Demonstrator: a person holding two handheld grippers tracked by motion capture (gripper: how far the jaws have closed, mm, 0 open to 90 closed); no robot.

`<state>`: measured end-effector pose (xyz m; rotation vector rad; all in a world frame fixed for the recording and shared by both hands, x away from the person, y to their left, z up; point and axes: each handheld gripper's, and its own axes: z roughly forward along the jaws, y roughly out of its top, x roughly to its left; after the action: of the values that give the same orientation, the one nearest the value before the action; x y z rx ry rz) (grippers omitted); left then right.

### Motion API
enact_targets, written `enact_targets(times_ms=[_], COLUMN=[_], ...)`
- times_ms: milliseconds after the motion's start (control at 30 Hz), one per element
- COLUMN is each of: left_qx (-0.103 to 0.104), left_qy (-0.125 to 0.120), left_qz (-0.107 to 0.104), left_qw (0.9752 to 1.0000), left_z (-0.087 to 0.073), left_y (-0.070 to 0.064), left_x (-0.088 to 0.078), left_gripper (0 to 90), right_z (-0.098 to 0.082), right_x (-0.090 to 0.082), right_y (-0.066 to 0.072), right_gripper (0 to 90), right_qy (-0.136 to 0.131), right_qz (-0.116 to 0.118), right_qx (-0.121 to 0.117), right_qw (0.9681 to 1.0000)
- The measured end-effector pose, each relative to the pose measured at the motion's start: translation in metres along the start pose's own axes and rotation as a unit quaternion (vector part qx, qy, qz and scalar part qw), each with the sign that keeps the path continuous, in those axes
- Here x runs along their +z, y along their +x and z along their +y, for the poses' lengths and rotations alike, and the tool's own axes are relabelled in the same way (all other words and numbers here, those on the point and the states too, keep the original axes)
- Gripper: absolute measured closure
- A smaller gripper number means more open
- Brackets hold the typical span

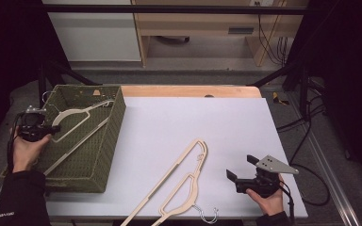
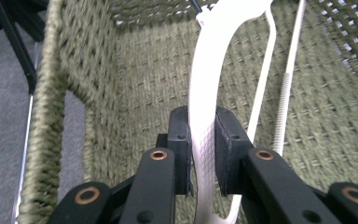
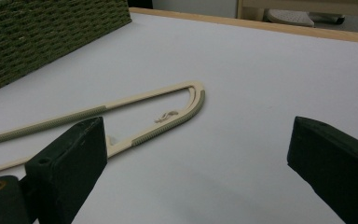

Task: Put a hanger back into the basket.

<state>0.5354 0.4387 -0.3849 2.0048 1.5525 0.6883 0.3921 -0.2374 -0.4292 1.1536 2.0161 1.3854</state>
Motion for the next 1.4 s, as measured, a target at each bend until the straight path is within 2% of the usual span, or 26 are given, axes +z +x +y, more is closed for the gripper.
enact_targets(times_ms=[200, 233, 367, 700, 733, 767, 800, 833, 900, 967, 1033, 1133, 1167, 1200, 1233, 1267, 1300, 1333, 1367, 1400], left_qx=[-0.018, -0.028, -0.034, -0.045, -0.045, -0.045, -0.041, -0.041, -0.029, -0.02, -0.009, 0.0, 0.0, 0.006, 0.021, 0.028, 0.028, 0.038, 0.052, 0.057], left_qy=[0.019, 0.029, 0.044, 0.047, 0.037, 0.037, 0.021, 0.021, -0.015, -0.045, -0.073, -0.115, -0.115, -0.127, -0.146, -0.156, -0.156, -0.166, -0.184, -0.193], left_qz=[0.006, 0.005, 0.01, 0.016, 0.012, 0.012, 0.009, 0.009, -0.001, -0.013, -0.03, -0.057, -0.057, -0.064, -0.085, -0.092, -0.092, -0.099, -0.113, -0.12], left_qw=[0.9996, 0.9992, 0.9984, 0.9977, 0.9982, 0.9982, 0.9989, 0.9989, 0.9995, 0.9987, 0.9969, 0.9917, 0.9917, 0.9898, 0.9854, 0.983, 0.983, 0.9804, 0.9751, 0.9722], left_z=[-0.005, -0.007, -0.009, -0.013, -0.013, -0.013, -0.011, -0.011, -0.007, -0.005, -0.003, -0.002, -0.002, -0.003, -0.004, -0.005, -0.005, -0.006, -0.009, -0.01], left_y=[0.004, 0.005, 0.008, 0.009, 0.007, 0.007, 0.005, 0.005, -0.003, -0.011, -0.022, -0.04, -0.04, -0.046, -0.058, -0.065, -0.065, -0.072, -0.087, -0.095], left_x=[0.005, 0.006, 0.008, 0.002, -0.004, -0.004, -0.012, -0.012, -0.025, -0.034, -0.042, -0.054, -0.054, -0.057, -0.065, -0.069, -0.069, -0.072, -0.079, -0.082], left_gripper=[76.9, 76.7, 75.4, 70.6, 69.5, 68.8, 67.4, 65.1, 58.5, 53.7, 47.8, 39.4, 36.4, 36.4, 31.2, 28.6, 25.8, 25.8, 22.2, 20.2], right_z=[0.0, 0.0, 0.0, 0.001, 0.002, 0.002, 0.002, 0.002, 0.003, 0.005, 0.005, 0.007, 0.007, 0.007, 0.007, 0.008, 0.008, 0.008, 0.009, 0.009], right_x=[0.0, 0.0, 0.0, -0.002, -0.003, -0.003, -0.004, -0.004, -0.005, -0.006, -0.007, -0.007, -0.007, -0.007, -0.007, -0.007, -0.007, -0.006, -0.006, -0.006], right_y=[0.0, 0.0, 0.0, 0.0, 0.0, 0.0, 0.0, 0.0, 0.001, 0.002, 0.003, 0.004, 0.005, 0.005, 0.007, 0.008, 0.008, 0.009, 0.011, 0.013], right_gripper=[5.2, 5.2, 5.2, 5.2, 5.2, 5.2, 5.2, 5.2, 5.2, 5.1, 5.1, 5.2, 5.2, 5.2, 5.2, 5.2, 5.2, 5.2, 5.2, 5.2], right_qy=[-0.003, -0.003, -0.003, -0.005, -0.007, -0.008, -0.008, -0.008, -0.011, -0.015, -0.015, -0.018, -0.018, -0.018, -0.018, -0.018, -0.018, -0.019, -0.021, -0.019], right_qz=[0.0, 0.0, 0.001, -0.002, 0.0, 0.0, 0.0, 0.0, 0.0, 0.001, 0.0, 0.002, 0.003, 0.003, 0.007, 0.006, 0.006, 0.009, 0.011, 0.016], right_qx=[0.001, 0.001, 0.003, 0.002, 0.004, 0.005, 0.004, 0.004, 0.002, 0.006, 0.004, 0.003, 0.003, 0.003, -0.001, 0.001, 0.001, 0.0, -0.001, -0.002], right_qw=[1.0, 1.0, 1.0, 1.0, 1.0, 1.0, 1.0, 1.0, 0.9999, 0.9999, 0.9999, 0.9998, 0.9998, 0.9998, 0.9998, 0.9998, 0.9998, 0.9998, 0.9997, 0.9997])
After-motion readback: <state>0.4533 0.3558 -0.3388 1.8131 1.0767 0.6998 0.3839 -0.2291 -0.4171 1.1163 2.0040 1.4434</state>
